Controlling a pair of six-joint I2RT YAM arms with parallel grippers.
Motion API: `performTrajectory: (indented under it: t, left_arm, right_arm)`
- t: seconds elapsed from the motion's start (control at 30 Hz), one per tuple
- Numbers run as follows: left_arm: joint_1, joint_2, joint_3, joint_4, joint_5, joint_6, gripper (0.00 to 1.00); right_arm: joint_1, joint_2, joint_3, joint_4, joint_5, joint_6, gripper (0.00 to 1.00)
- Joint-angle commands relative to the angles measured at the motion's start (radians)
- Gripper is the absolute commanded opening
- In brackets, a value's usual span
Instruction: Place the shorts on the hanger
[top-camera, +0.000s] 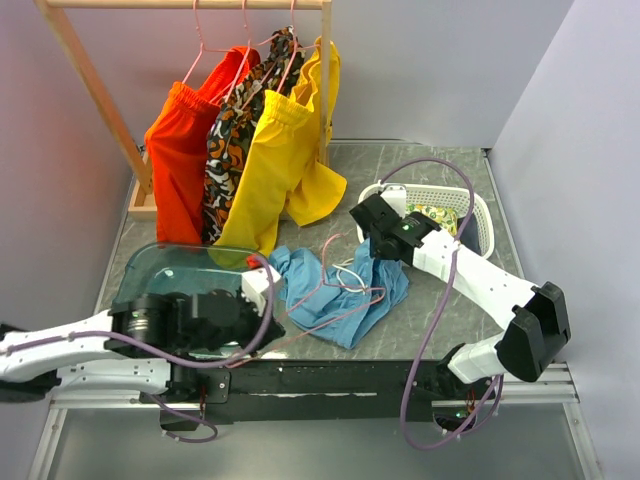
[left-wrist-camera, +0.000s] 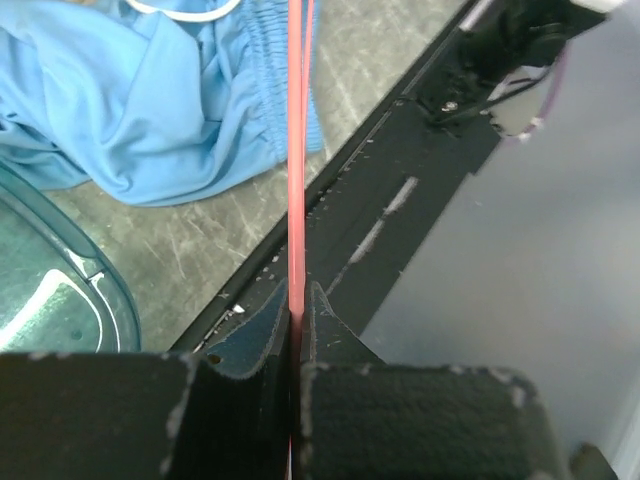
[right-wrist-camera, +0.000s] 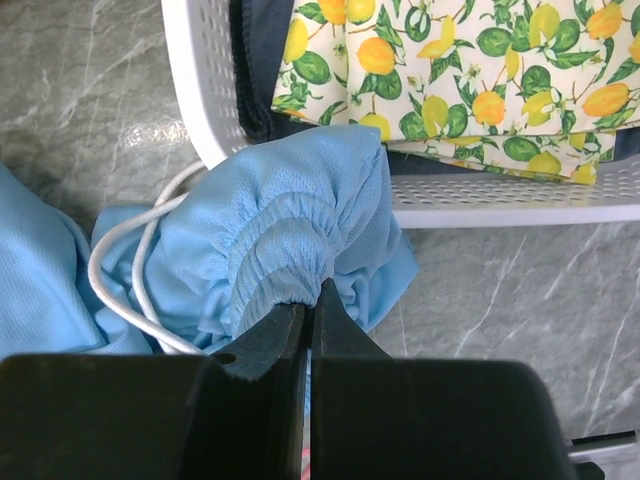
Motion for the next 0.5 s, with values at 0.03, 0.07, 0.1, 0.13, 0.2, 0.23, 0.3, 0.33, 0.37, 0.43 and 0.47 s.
performTrajectory:
  t: [0.03, 0.07, 0.1, 0.13, 0.2, 0.23, 0.3, 0.33, 0.37, 0.43, 0.47]
  left_arm:
    - [-0.129, 0.091, 0.018, 0.031, -0.329, -0.119, 0.01]
    - [-0.156, 0.102, 0.022, 0.023, -0.362, -0.145, 0.01]
    - [-0.17, 0.12, 0.031, 0.014, -0.395, -0.164, 0.01]
    - [-0.182, 0.129, 0.036, -0.012, -0.462, -0.179, 0.01]
    - [-0.211, 0.152, 0.054, -0.042, -0.515, -0.225, 0.01]
    - [-0.219, 0.157, 0.058, -0.051, -0.538, -0.237, 0.01]
    - [-0.241, 0.159, 0.051, -0.046, -0.578, -0.247, 0.01]
    - [-0.245, 0.154, 0.044, -0.033, -0.583, -0.244, 0.01]
    - [-0.257, 0.15, 0.033, 0.033, -0.577, -0.218, 0.01]
    - [-0.265, 0.136, -0.002, 0.102, -0.581, -0.19, 0.01]
    - [-0.276, 0.134, -0.011, 0.15, -0.599, -0.176, 0.01]
  right_arm:
    - [-0.008, -0.079, 0.033, -0.008, -0.009, -0.011, 0.0]
    - [-0.008, -0.086, 0.028, -0.01, -0.011, -0.012, 0.0]
    - [-0.008, -0.093, 0.027, -0.013, -0.011, -0.014, 0.0]
    - [-0.007, -0.107, 0.024, -0.017, -0.009, -0.014, 0.0]
    - [-0.008, -0.121, 0.015, -0.02, -0.005, -0.014, 0.0]
    - [-0.008, -0.136, 0.012, -0.022, -0.003, -0.014, 0.0]
    - [-0.007, -0.151, 0.005, -0.017, -0.026, -0.02, 0.0]
    - [-0.005, -0.164, 0.005, -0.011, -0.038, -0.023, 0.0]
    - [-0.001, -0.17, 0.011, -0.007, -0.055, -0.025, 0.0]
    - [0.011, -0.181, 0.024, 0.003, -0.094, -0.032, 0.0]
    - [0.018, -0.179, 0.051, 0.003, -0.104, -0.035, 0.0]
